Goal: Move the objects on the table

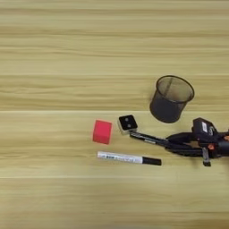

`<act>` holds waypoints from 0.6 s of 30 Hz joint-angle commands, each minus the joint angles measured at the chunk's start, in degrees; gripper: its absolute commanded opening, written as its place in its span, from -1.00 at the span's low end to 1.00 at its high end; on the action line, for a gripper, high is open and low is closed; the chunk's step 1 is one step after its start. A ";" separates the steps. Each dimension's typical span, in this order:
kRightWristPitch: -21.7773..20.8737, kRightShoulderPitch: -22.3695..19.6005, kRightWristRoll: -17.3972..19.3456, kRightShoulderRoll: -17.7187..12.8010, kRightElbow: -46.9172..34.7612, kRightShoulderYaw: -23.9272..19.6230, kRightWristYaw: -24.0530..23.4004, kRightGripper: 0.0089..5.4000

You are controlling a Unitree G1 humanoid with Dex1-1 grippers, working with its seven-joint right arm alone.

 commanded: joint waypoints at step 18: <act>6.60 1.20 9.81 -1.93 -23.37 -3.99 -0.03 -0.61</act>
